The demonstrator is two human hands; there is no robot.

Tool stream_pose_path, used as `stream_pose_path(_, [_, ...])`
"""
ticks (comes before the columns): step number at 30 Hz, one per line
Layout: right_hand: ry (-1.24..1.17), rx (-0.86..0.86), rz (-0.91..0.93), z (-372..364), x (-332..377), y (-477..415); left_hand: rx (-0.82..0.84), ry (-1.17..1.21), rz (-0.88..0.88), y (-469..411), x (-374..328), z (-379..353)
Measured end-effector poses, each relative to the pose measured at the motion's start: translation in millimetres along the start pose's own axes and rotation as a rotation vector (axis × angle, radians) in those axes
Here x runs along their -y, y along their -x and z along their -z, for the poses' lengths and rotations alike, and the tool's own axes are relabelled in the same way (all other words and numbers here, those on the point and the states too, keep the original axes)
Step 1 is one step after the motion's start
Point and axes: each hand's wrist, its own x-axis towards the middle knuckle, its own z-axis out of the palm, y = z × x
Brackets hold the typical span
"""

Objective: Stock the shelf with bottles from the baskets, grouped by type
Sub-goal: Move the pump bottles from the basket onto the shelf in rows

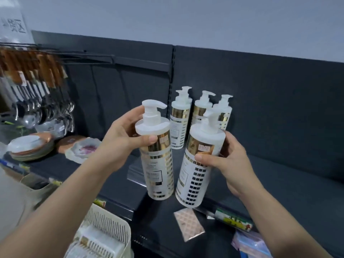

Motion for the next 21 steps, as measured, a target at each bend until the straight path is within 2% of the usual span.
stream_pose_path(7, [0.017,-0.047,0.028,79.0,-2.4,-35.3,0.123,-0.045,0.014,-57.9,18.7,-69.1])
stream_pose_path(10, [0.033,-0.021,0.008,101.5,-10.8,-49.9,0.119,-0.055,0.049,-79.1,30.6,-88.4])
stream_pose_path(21, [0.069,0.046,-0.077,129.5,-47.2,-99.6,0.194,-0.13,0.143,-140.5,75.9,-106.1])
